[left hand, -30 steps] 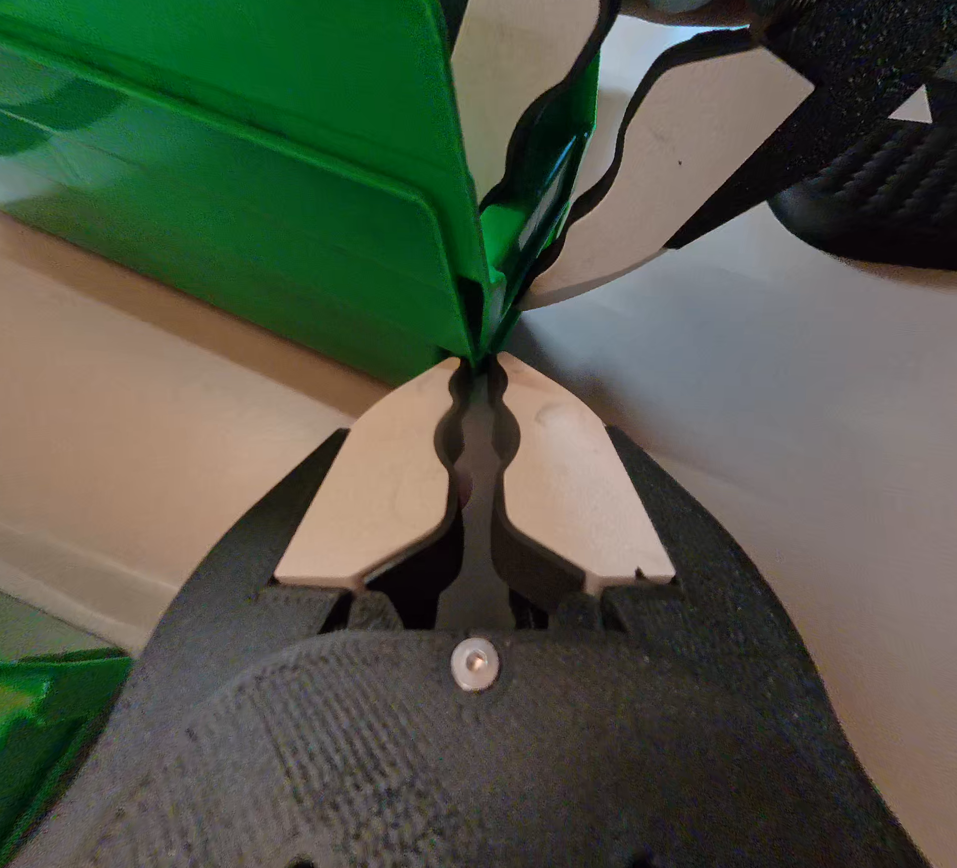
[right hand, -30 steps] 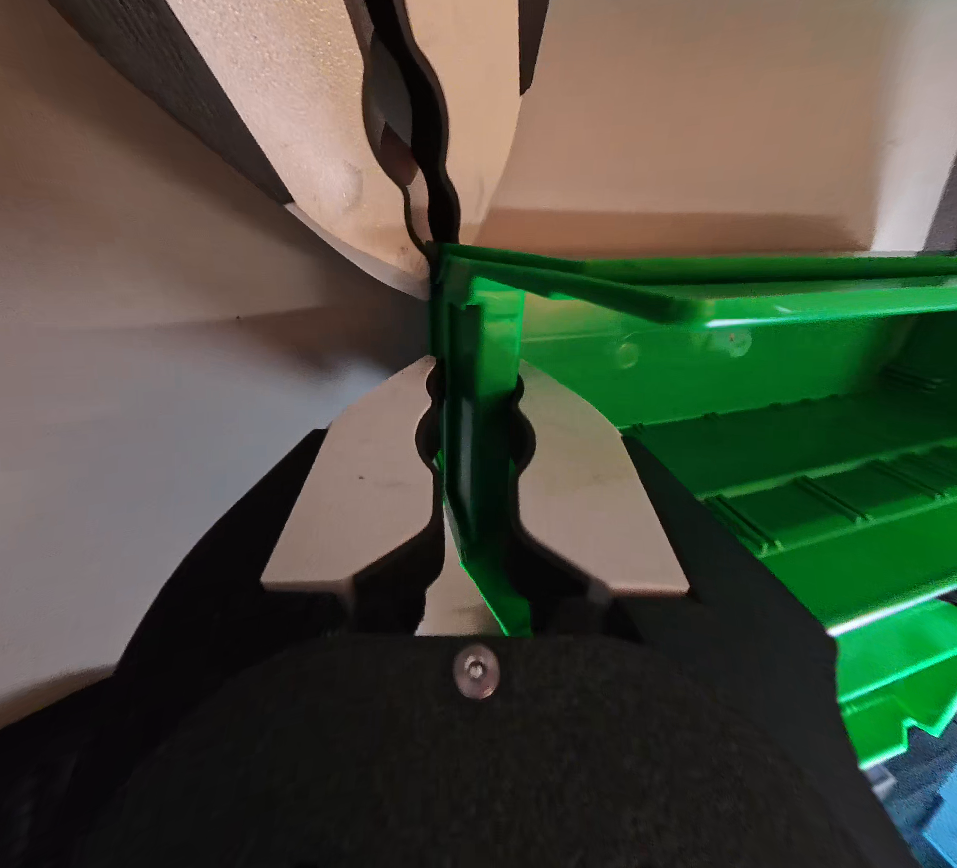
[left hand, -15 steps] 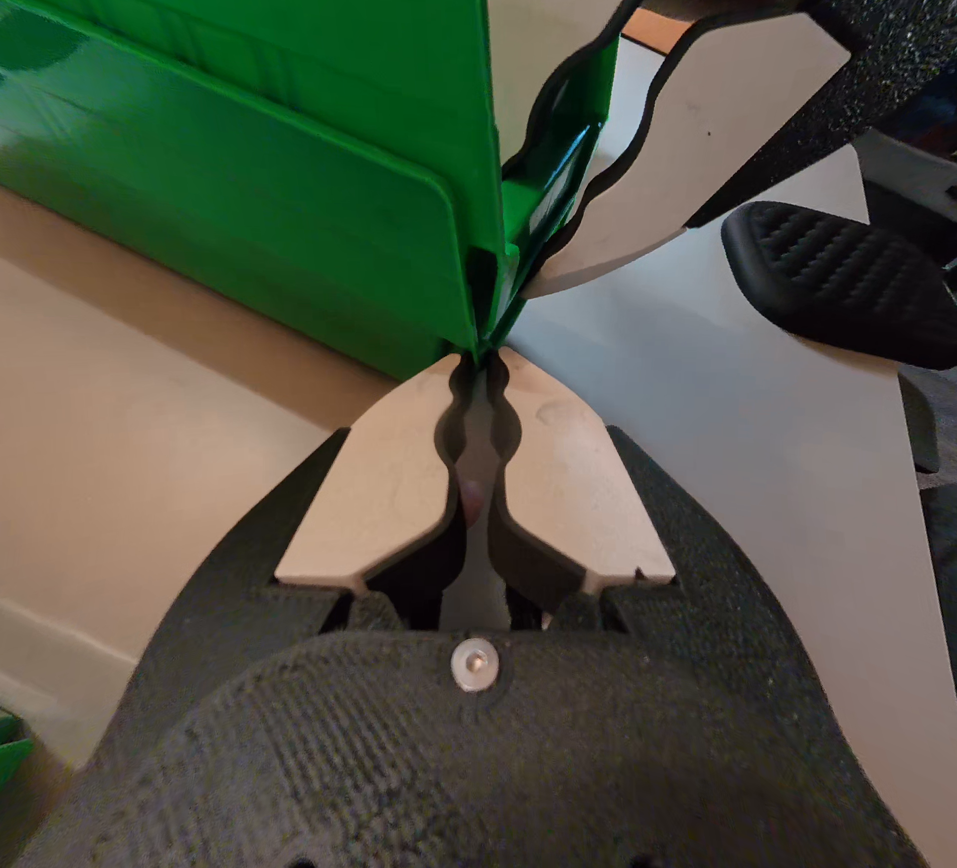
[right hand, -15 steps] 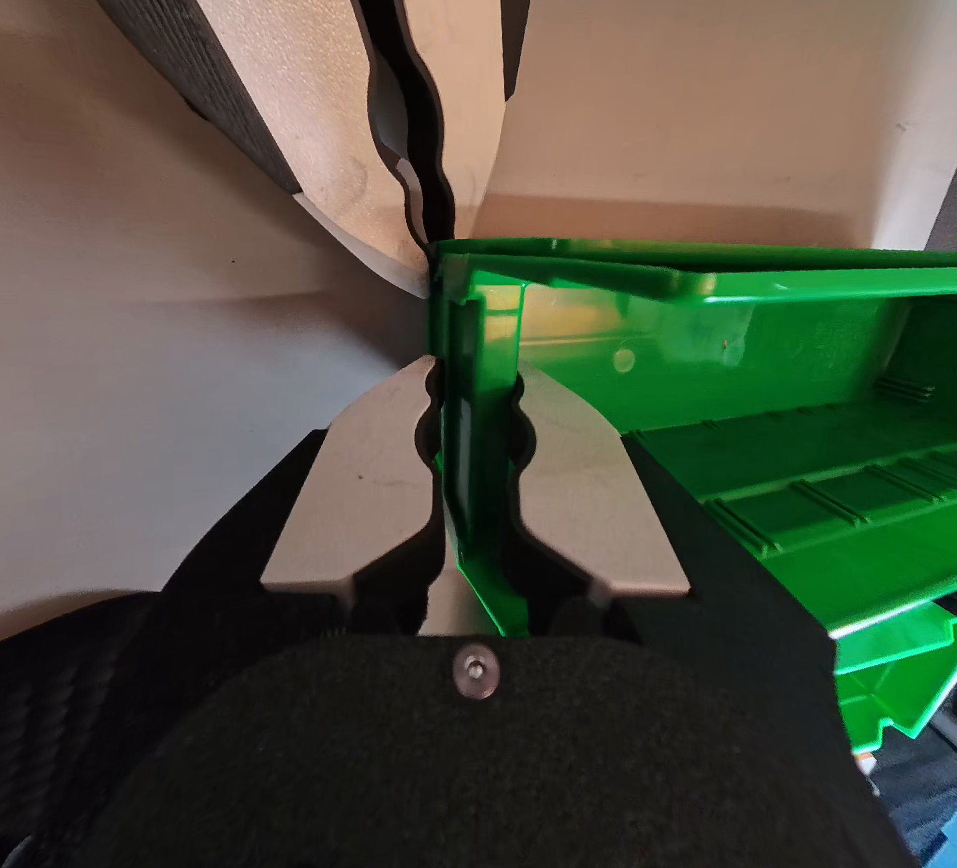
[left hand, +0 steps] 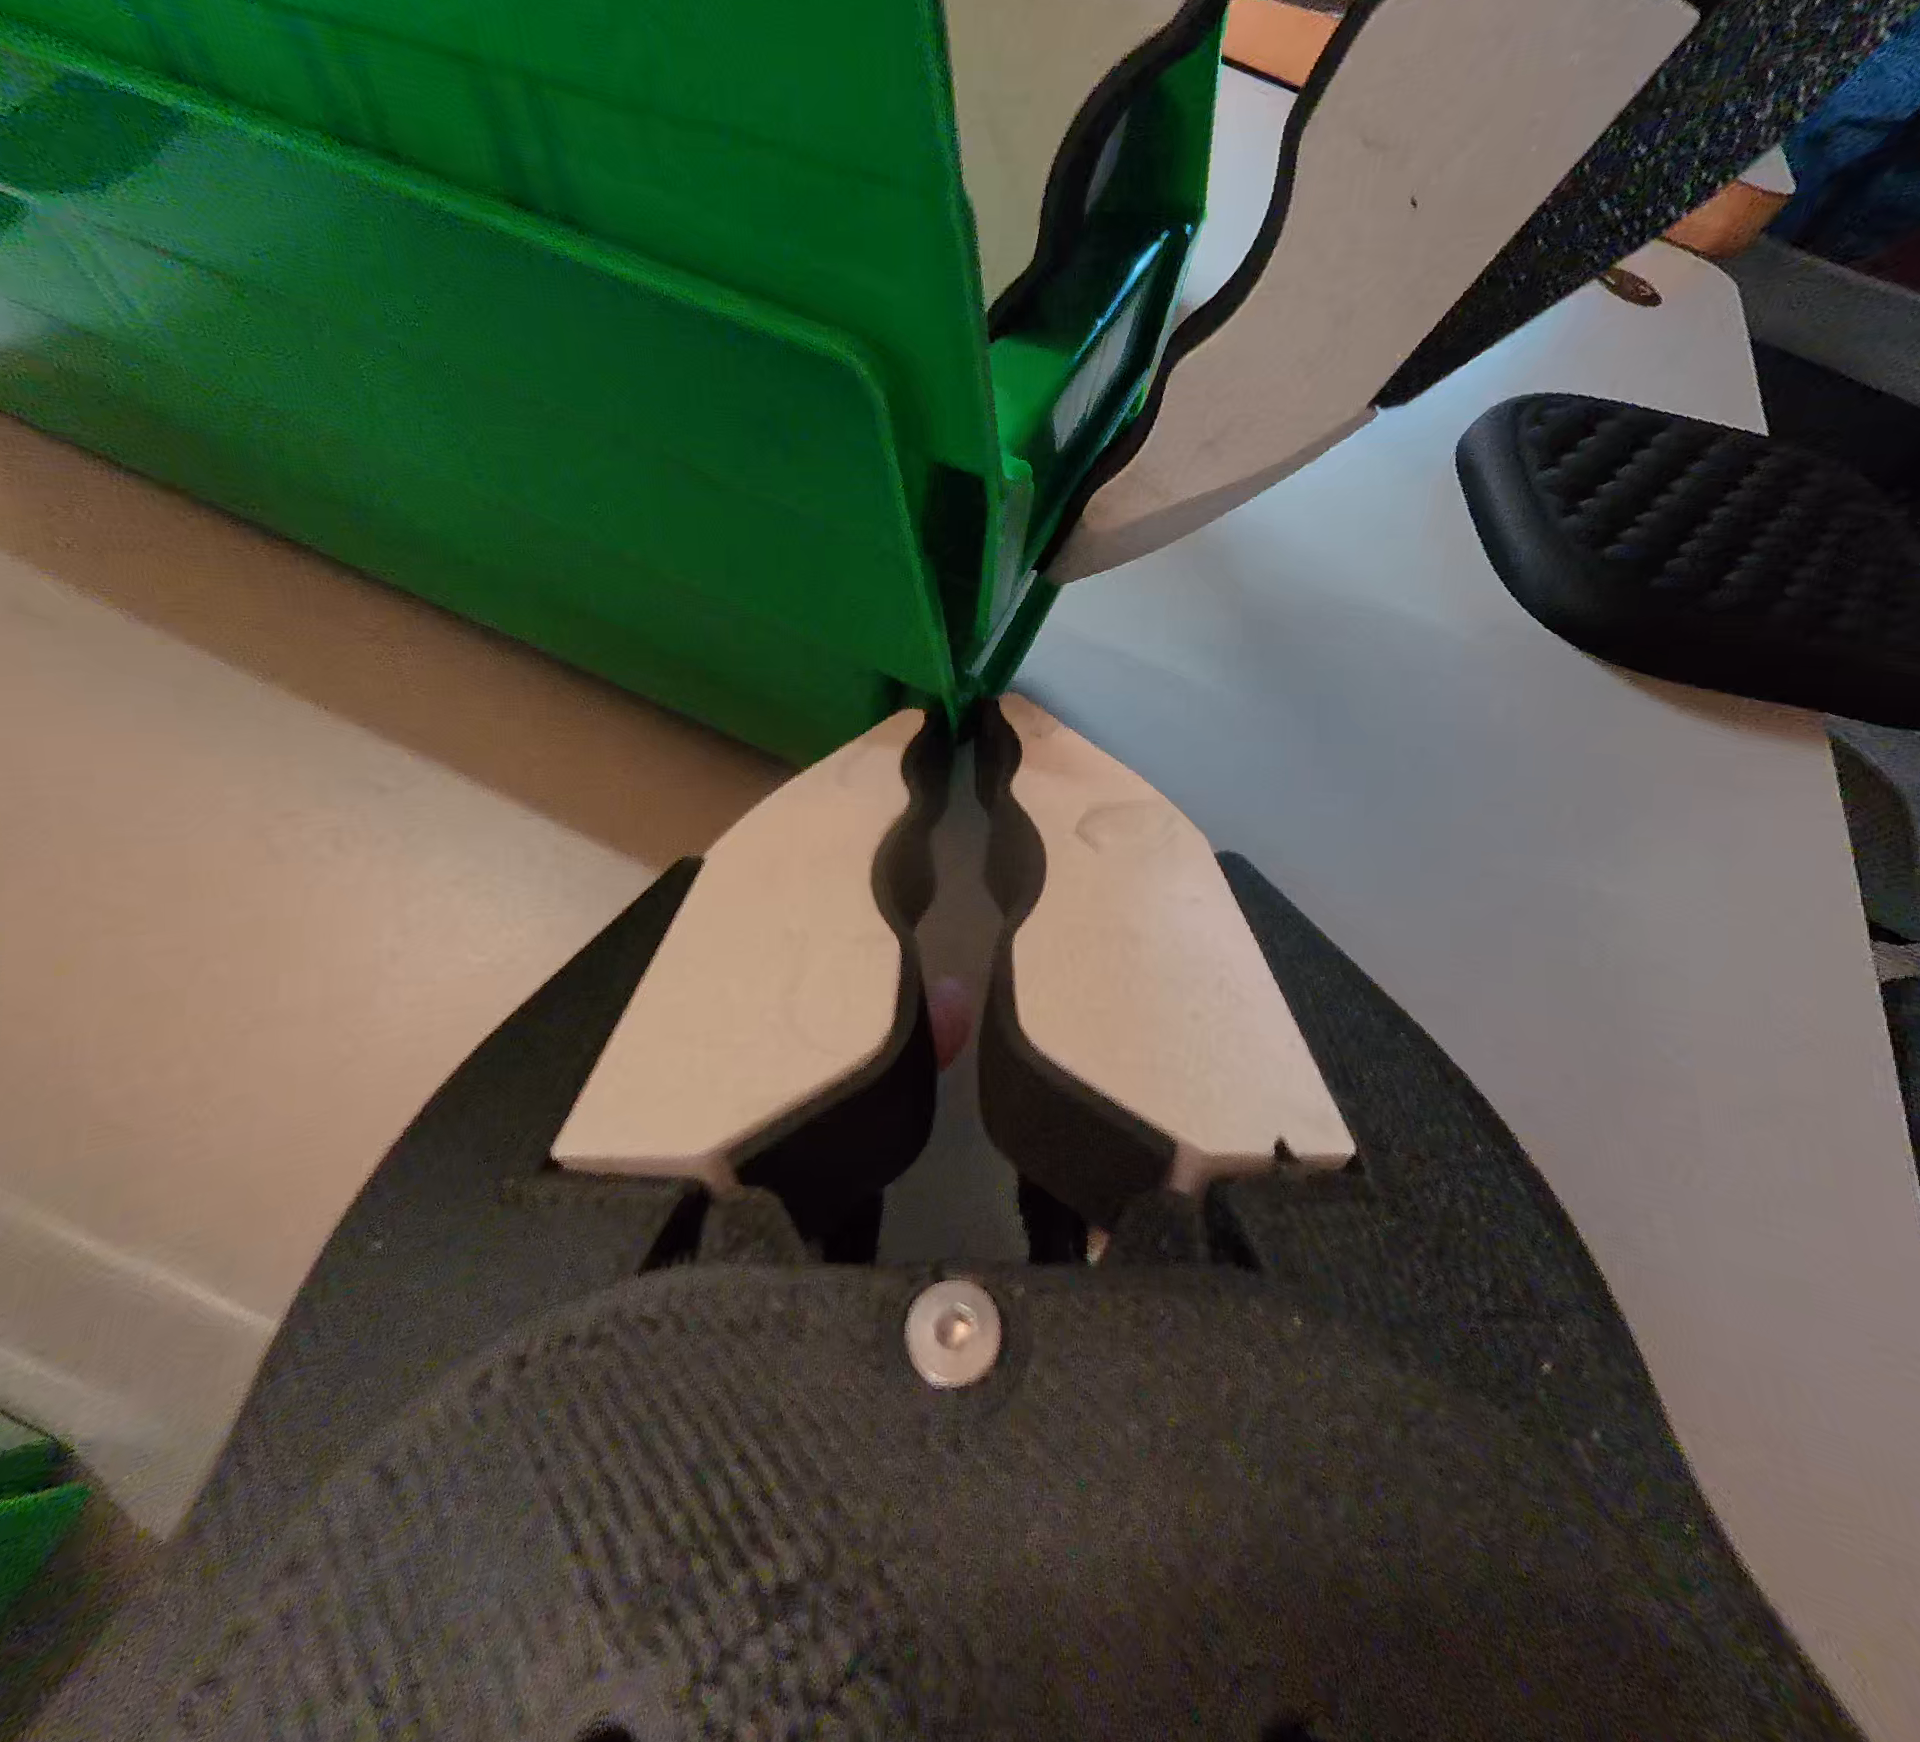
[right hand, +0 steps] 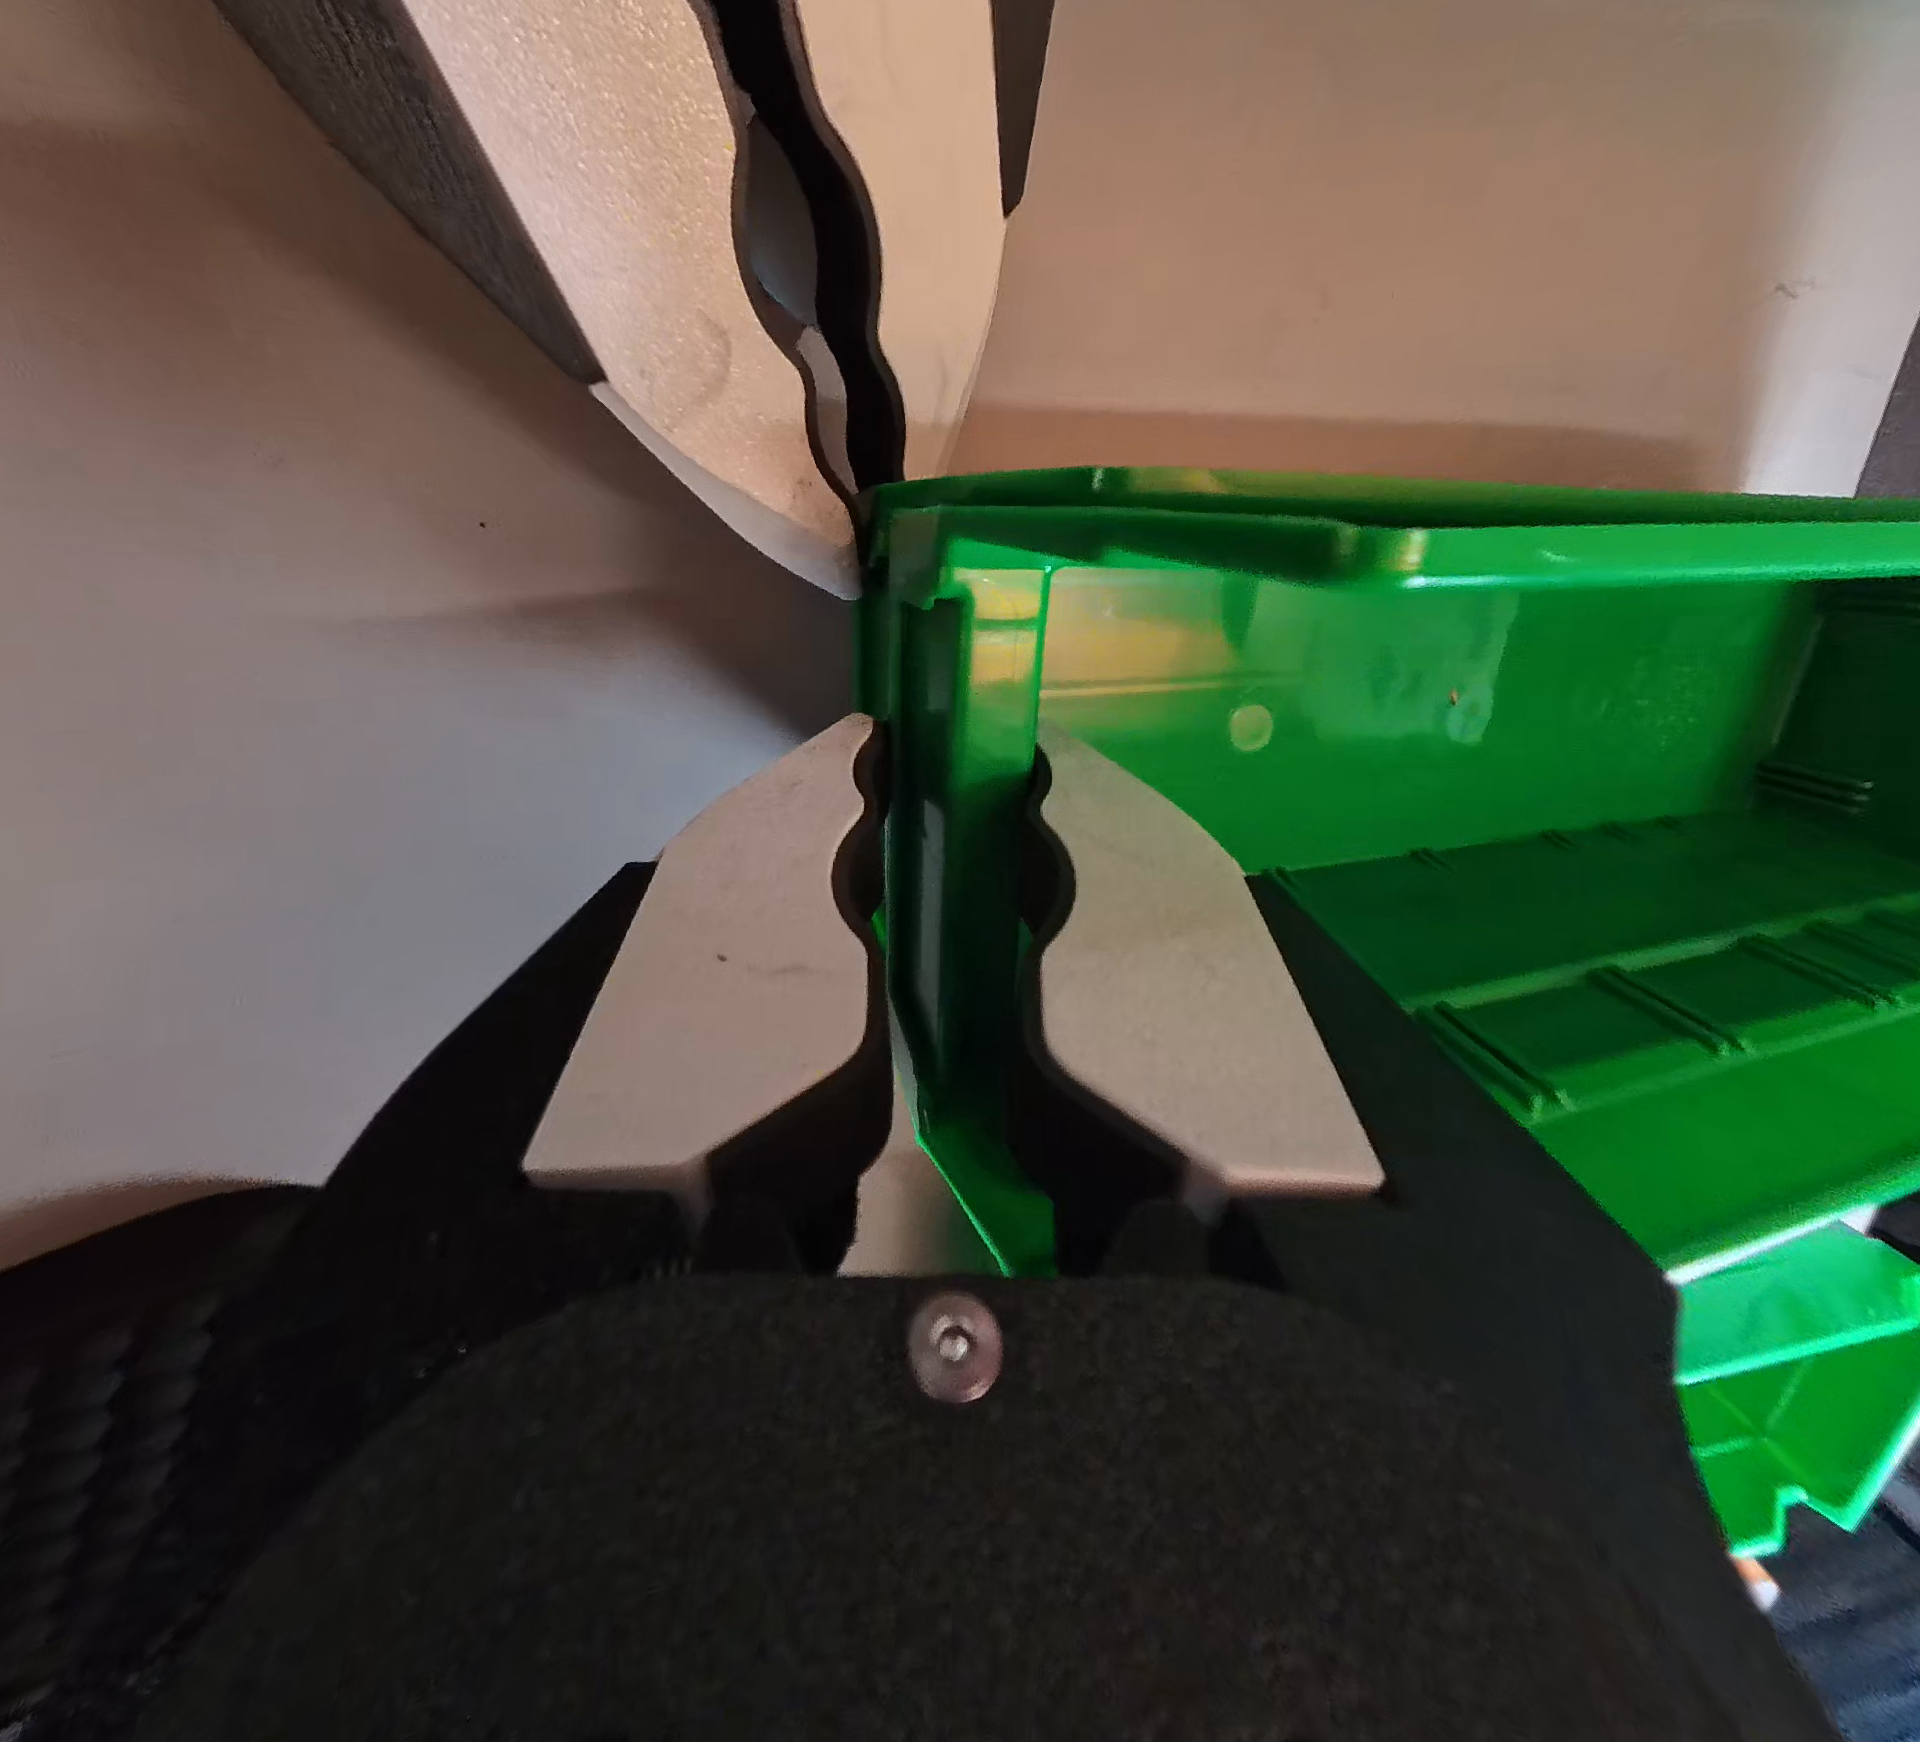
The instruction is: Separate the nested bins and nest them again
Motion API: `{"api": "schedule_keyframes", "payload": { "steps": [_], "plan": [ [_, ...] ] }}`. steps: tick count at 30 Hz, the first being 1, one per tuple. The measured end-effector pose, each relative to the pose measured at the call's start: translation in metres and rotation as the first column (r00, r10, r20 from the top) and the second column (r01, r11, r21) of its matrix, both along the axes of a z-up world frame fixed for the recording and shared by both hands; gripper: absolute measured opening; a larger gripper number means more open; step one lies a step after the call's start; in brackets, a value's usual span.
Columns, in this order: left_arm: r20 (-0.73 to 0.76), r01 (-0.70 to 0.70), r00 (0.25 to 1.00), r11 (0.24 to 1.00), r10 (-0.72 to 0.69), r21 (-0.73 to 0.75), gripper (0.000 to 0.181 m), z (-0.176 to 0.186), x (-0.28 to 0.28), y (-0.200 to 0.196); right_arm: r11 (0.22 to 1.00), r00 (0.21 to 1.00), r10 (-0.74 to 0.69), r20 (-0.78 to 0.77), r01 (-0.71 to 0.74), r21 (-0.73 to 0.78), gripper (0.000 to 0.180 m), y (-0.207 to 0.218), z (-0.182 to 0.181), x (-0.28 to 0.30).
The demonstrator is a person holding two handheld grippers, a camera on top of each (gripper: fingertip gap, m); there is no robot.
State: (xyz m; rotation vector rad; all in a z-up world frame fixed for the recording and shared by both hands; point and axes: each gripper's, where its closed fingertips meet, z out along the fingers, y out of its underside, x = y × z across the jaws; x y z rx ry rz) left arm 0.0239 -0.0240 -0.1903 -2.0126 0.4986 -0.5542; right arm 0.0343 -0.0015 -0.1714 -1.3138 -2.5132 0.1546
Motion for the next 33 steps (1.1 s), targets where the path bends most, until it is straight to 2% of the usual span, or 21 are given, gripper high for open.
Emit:
{"api": "schedule_keyframes", "payload": {
  "steps": [4,6,8,10,13,17,20,21,22,24,26,29,33],
  "plan": [
    [-0.028,0.006,1.000,1.000,-0.007,-0.027,0.006,-0.009,-0.002,0.001,0.998,1.000,0.003,-0.009,-0.002,0.068,0.024,0.001,-0.006,-0.001],
    [-0.053,0.000,0.999,0.999,-0.002,-0.055,0.007,-0.017,-0.005,0.001,0.999,0.998,0.035,-0.043,-0.033,0.036,0.026,-0.007,0.014,-0.005],
    [-0.040,-0.002,0.999,0.998,0.000,-0.061,0.007,-0.016,-0.006,0.000,0.996,0.997,0.046,-0.059,-0.050,-0.067,0.028,-0.009,0.047,-0.010],
    [-0.036,0.007,0.999,0.998,-0.009,-0.066,0.007,-0.016,-0.004,-0.002,0.999,0.986,0.017,-0.166,-0.025,-0.047,0.029,0.023,0.084,-0.038],
    [-0.055,0.008,0.998,0.998,-0.011,-0.054,0.007,-0.017,-0.004,-0.004,0.989,0.966,-0.062,-0.250,0.093,0.117,0.029,0.108,0.113,-0.087],
    [-0.055,0.007,0.998,0.999,-0.010,-0.049,0.007,-0.016,-0.007,-0.006,0.949,0.974,-0.145,-0.171,0.186,0.253,0.037,0.202,0.088,-0.132],
    [-0.052,0.014,0.999,0.999,-0.017,-0.051,0.007,-0.016,-0.008,-0.006,0.956,0.982,-0.169,-0.081,0.183,0.230,0.038,0.233,0.056,-0.151],
    [-0.048,0.016,0.999,0.998,-0.019,-0.055,0.007,-0.016,-0.008,-0.006,0.963,0.986,-0.162,-0.046,0.168,0.210,0.017,0.235,0.048,-0.152],
    [-0.030,0.017,0.999,0.997,-0.019,-0.069,0.007,-0.016,-0.008,-0.006,0.970,0.990,-0.137,-0.029,0.140,0.197,0.011,0.235,0.047,-0.154],
    [0.050,0.026,0.999,0.991,-0.019,-0.130,0.008,-0.018,-0.007,-0.007,0.982,0.993,-0.120,-0.018,0.122,0.145,0.009,0.227,0.059,-0.157],
    [0.070,0.017,0.998,0.988,-0.006,-0.157,0.009,-0.019,-0.008,-0.006,0.988,0.993,-0.102,-0.064,0.109,0.110,0.008,0.219,0.077,-0.162],
    [0.104,0.011,0.995,0.981,0.010,-0.193,0.010,-0.020,-0.008,-0.006,0.972,0.997,-0.075,-0.013,0.076,0.221,0.008,0.220,0.090,-0.149],
    [0.182,0.010,0.983,0.968,0.036,-0.251,0.010,-0.020,-0.006,-0.009,0.969,0.995,-0.049,-0.085,0.068,0.238,0.008,0.208,0.112,-0.143]
  ]
}}
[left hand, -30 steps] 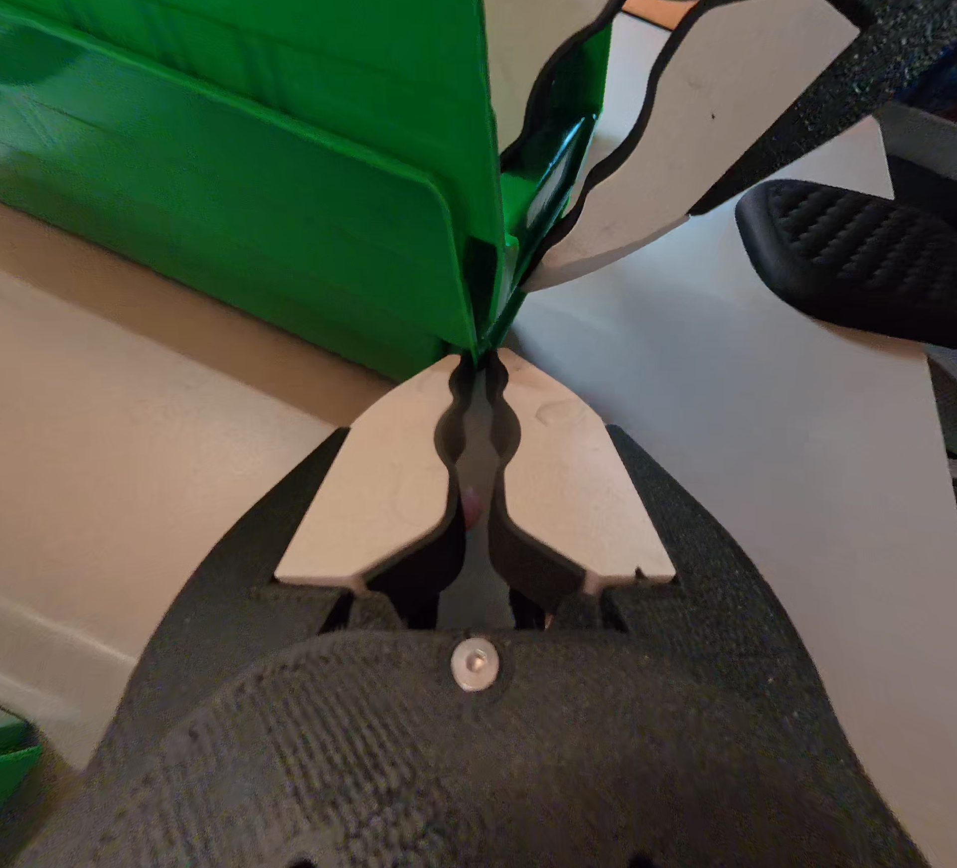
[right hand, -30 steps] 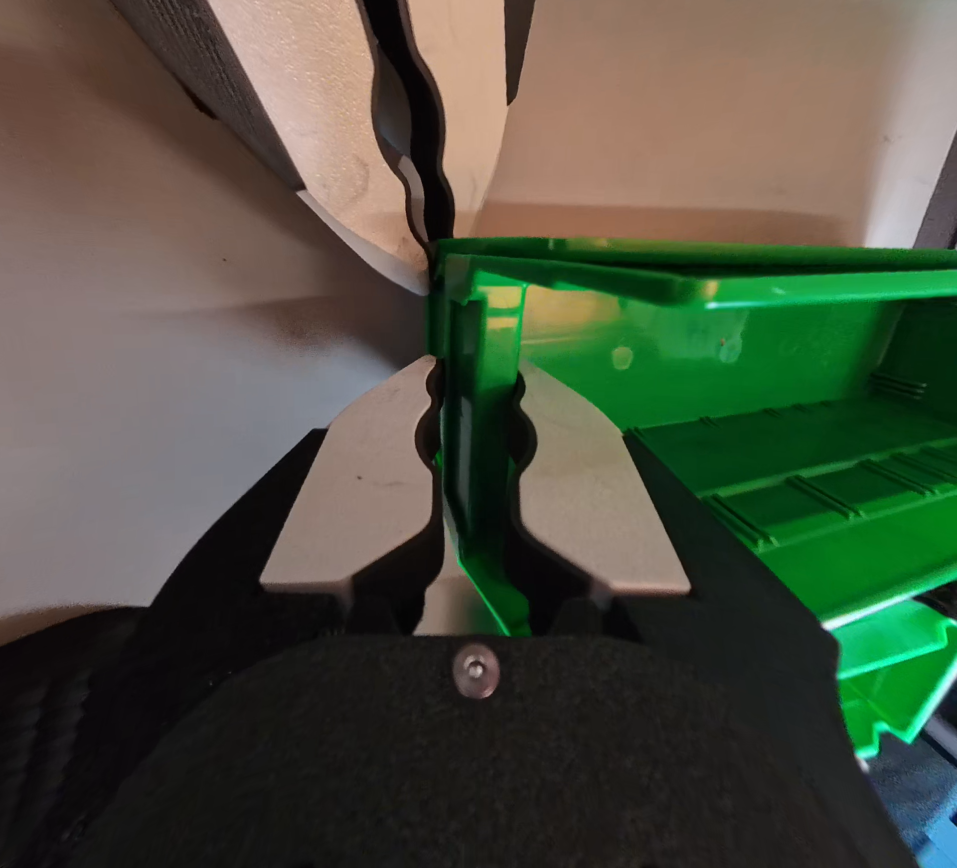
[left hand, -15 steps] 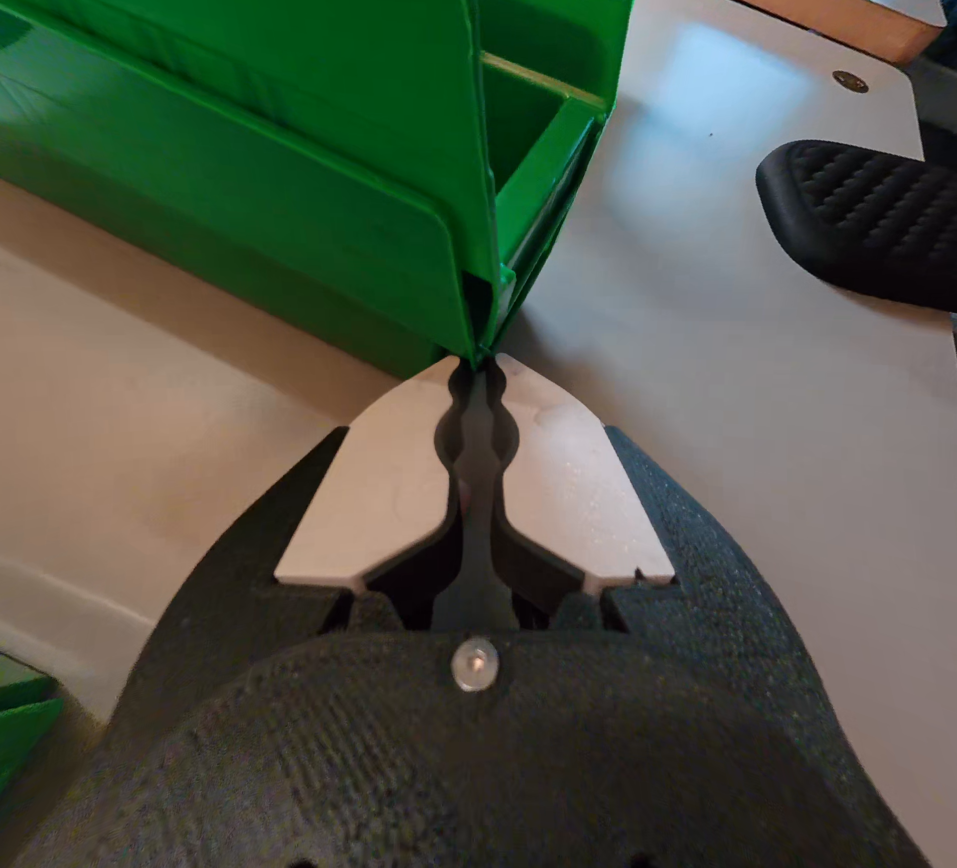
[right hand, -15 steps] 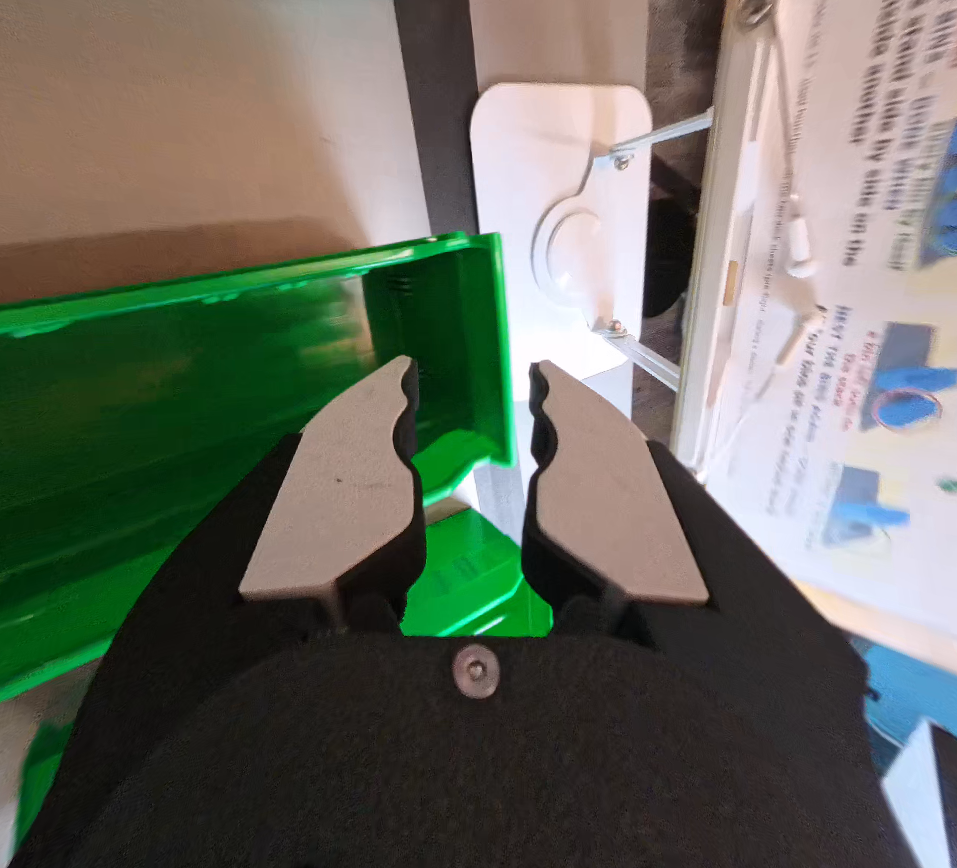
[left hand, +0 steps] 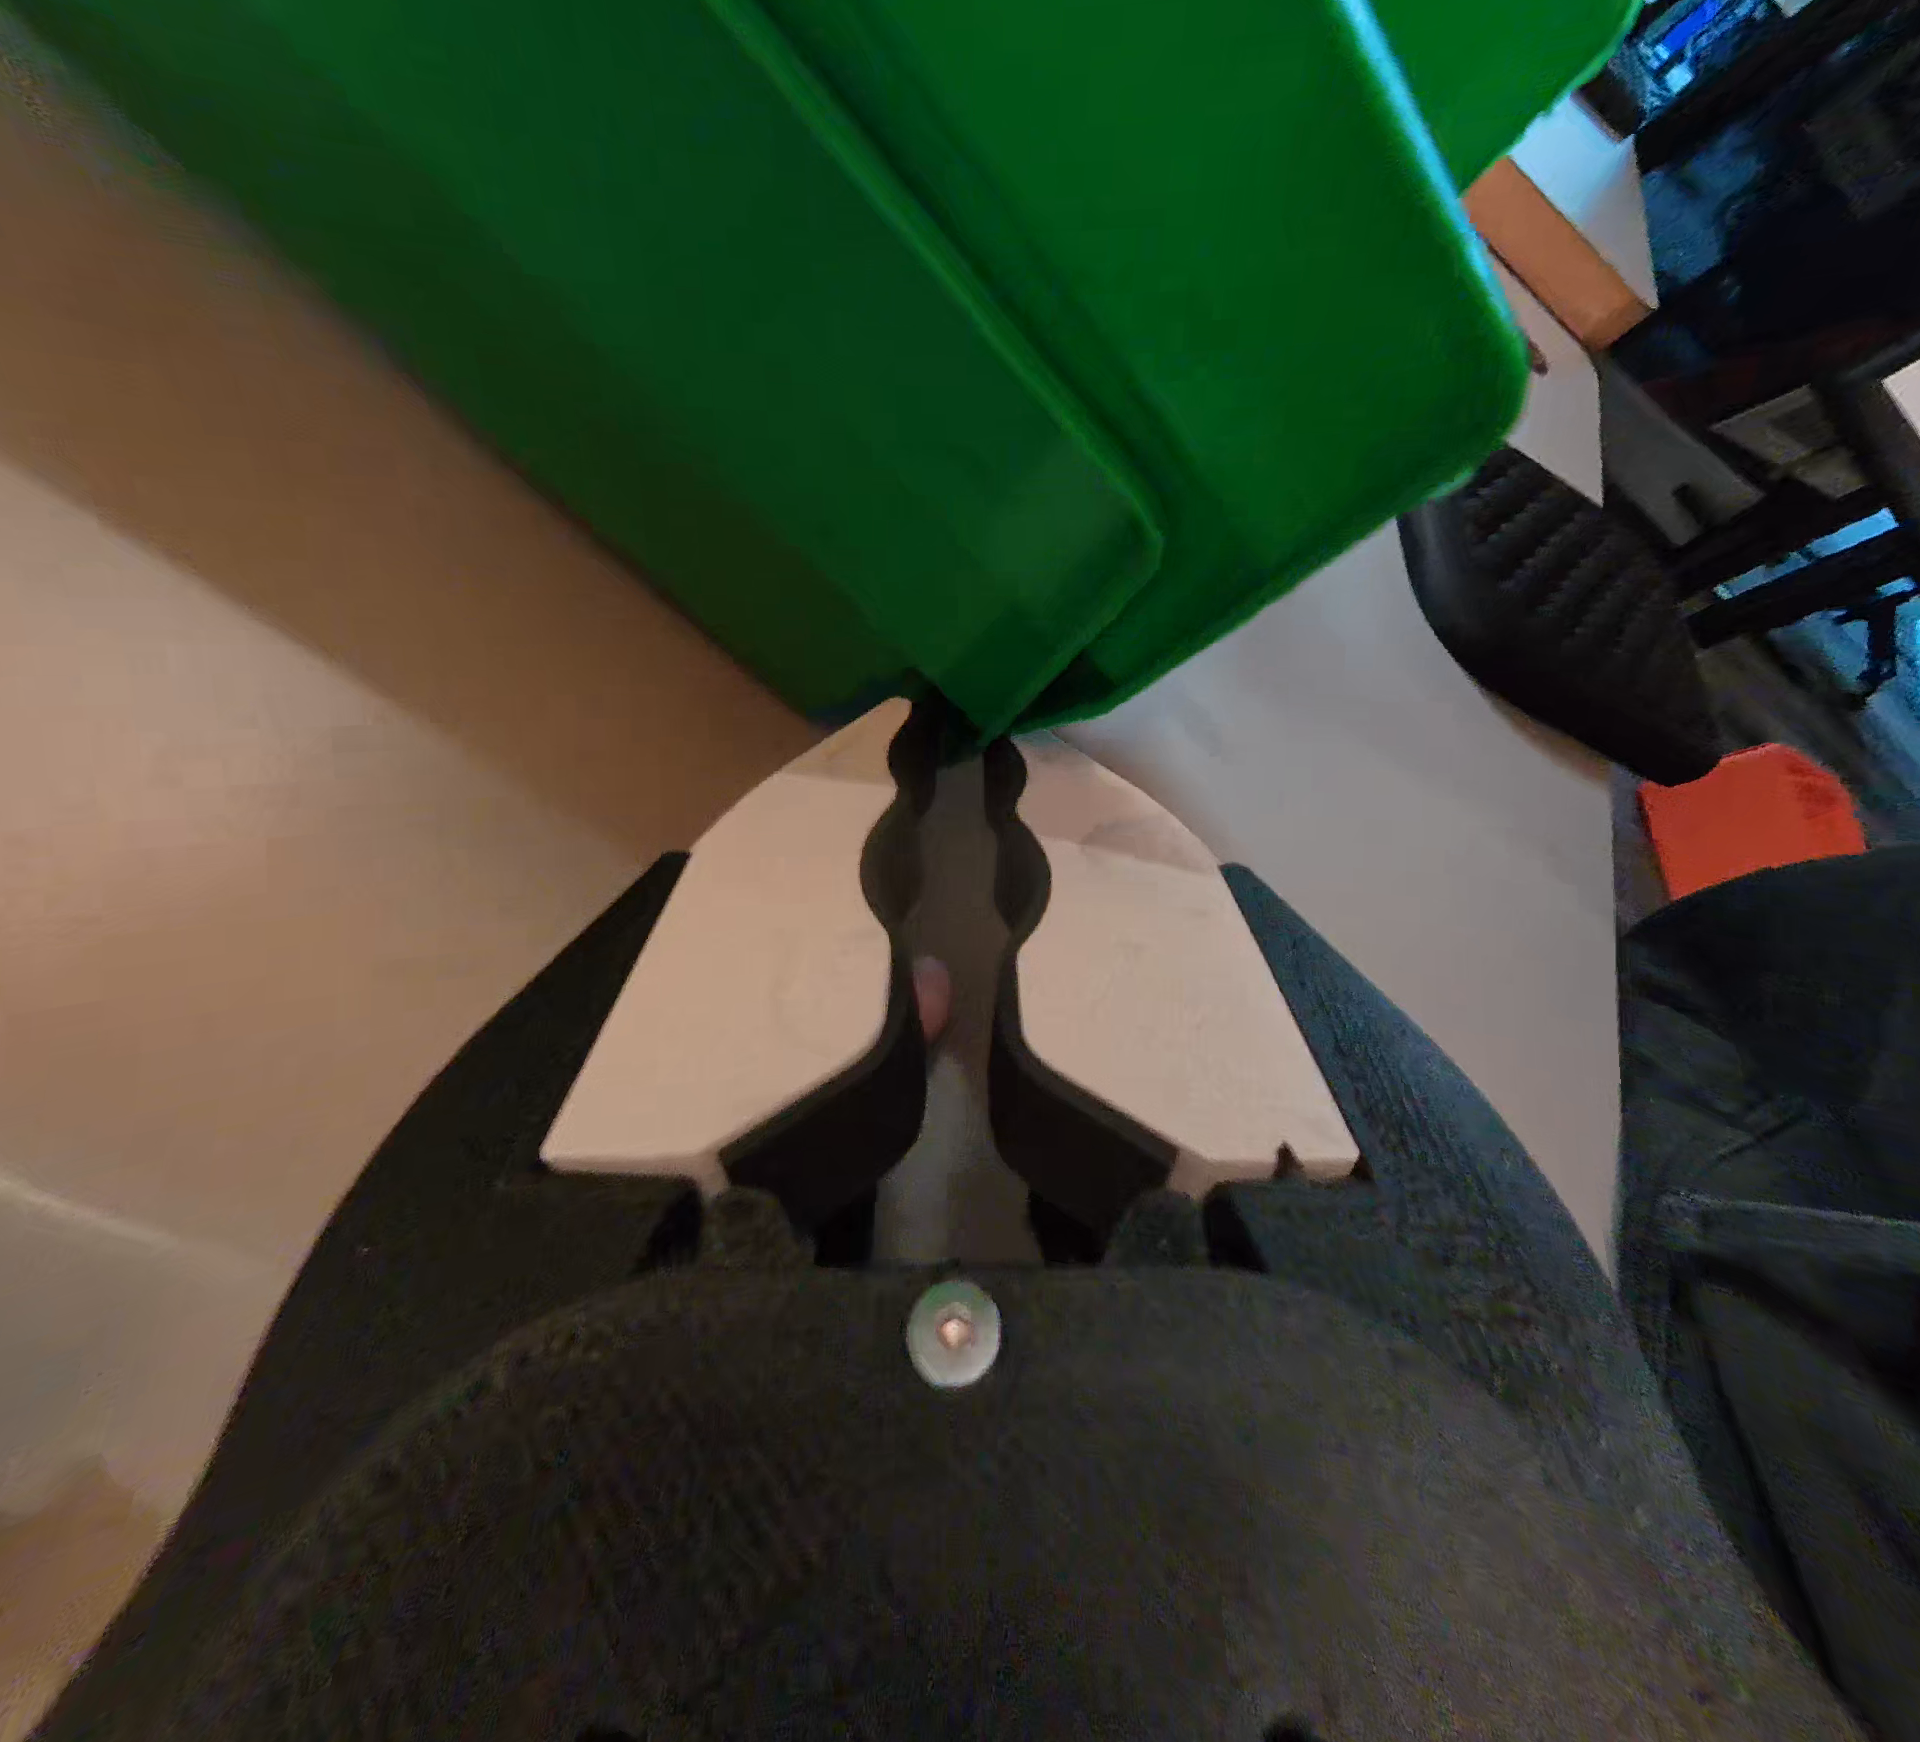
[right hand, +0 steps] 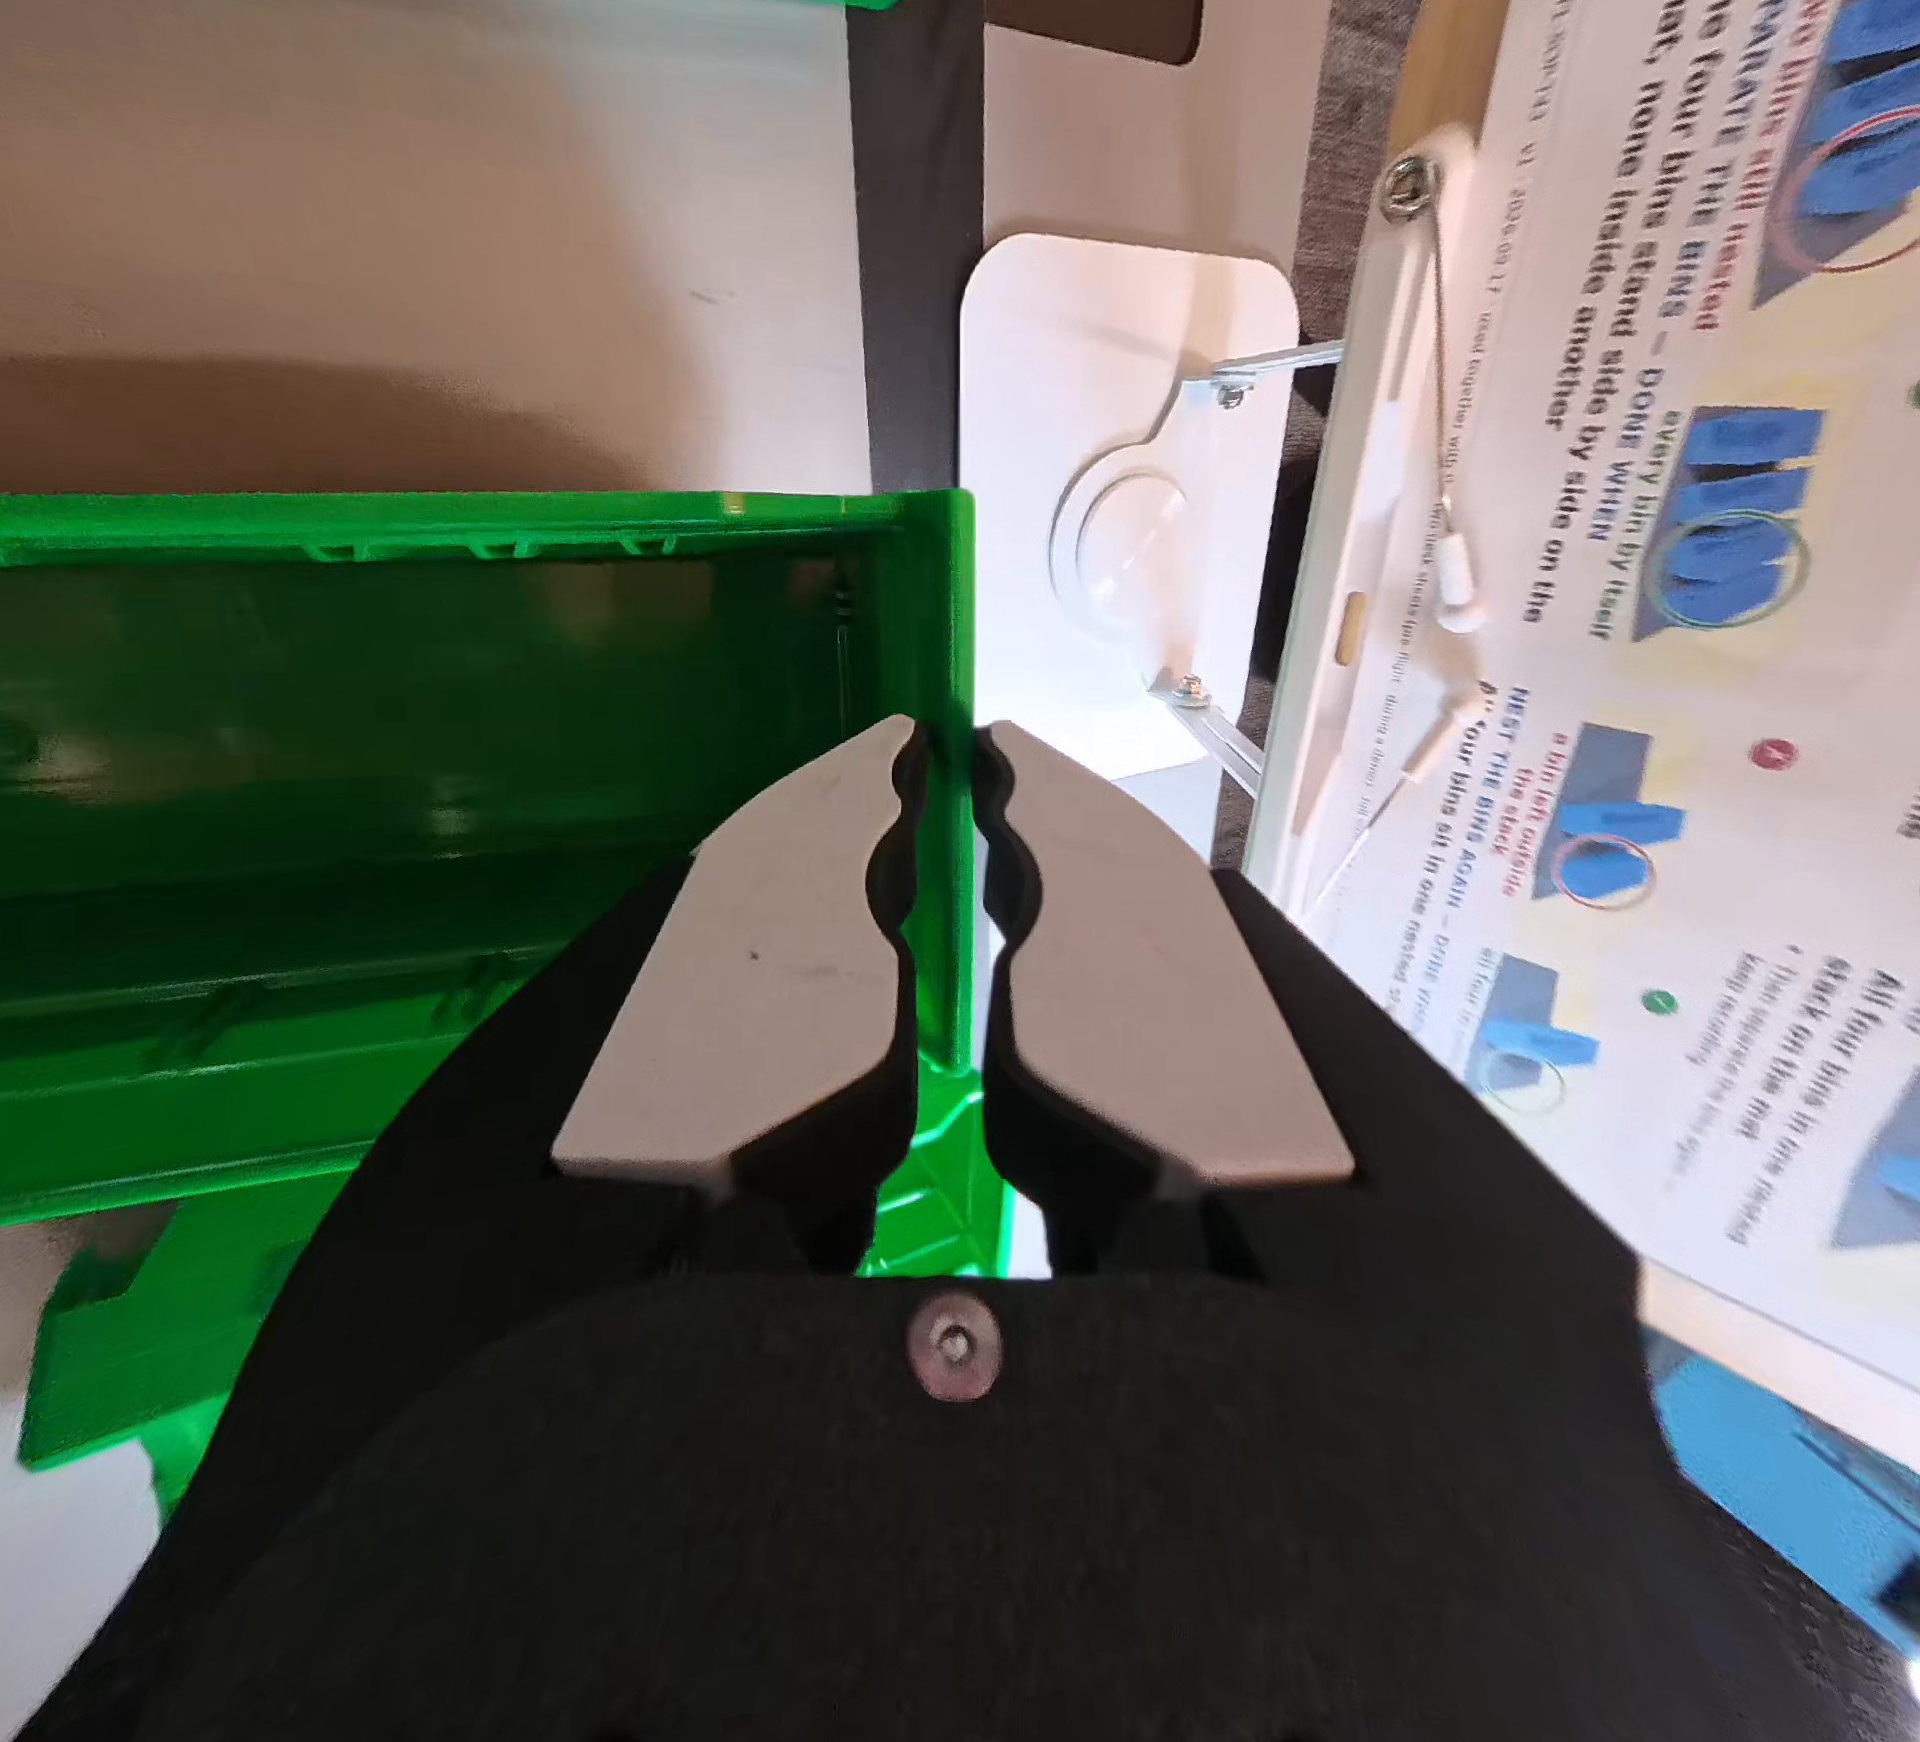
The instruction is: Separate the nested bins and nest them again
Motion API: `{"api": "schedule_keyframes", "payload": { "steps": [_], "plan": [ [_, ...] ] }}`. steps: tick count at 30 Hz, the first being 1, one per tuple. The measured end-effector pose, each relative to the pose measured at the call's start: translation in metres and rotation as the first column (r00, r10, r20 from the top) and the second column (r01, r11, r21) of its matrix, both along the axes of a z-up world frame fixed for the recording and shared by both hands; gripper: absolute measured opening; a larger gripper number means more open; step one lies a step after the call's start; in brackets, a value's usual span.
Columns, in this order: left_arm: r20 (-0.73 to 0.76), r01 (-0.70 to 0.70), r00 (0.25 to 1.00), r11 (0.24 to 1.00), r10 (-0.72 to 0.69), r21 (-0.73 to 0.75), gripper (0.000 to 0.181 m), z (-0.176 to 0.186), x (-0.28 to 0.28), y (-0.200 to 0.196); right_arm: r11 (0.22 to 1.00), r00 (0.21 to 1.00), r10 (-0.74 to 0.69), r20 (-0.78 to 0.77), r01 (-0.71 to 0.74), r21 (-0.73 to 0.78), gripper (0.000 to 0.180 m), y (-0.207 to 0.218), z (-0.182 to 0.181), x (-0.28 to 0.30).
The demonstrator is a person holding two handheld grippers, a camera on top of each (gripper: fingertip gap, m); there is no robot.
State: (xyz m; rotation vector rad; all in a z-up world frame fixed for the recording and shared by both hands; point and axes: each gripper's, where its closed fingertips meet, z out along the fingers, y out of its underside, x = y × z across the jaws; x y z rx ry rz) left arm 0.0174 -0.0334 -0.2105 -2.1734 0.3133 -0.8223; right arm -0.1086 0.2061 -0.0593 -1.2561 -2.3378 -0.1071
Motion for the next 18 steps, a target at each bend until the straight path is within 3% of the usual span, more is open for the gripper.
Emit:
{"api": "schedule_keyframes", "payload": {
  "steps": [7,15,16,18],
  "plan": [
    [-0.023,0.000,1.000,1.000,0.000,0.020,0.008,0.003,0.001,0.003,0.999,0.995,0.023,-0.095,-0.020,0.032,0.007,-0.015,0.040,0.010],
    [-0.074,-0.006,0.997,0.997,0.012,0.071,0.008,0.004,-0.001,0.007,0.994,0.994,0.024,-0.103,-0.014,0.104,0.007,-0.020,0.056,0.021],
    [-0.088,-0.009,0.996,0.997,0.016,0.077,0.010,0.005,-0.003,0.007,0.993,0.994,0.022,-0.105,-0.009,0.115,0.007,-0.019,0.058,0.023],
    [-0.142,-0.005,0.990,0.995,0.019,0.100,0.030,0.006,-0.007,0.003,0.993,0.993,0.021,-0.118,-0.006,0.121,0.007,-0.022,0.062,0.027]
  ]
}}
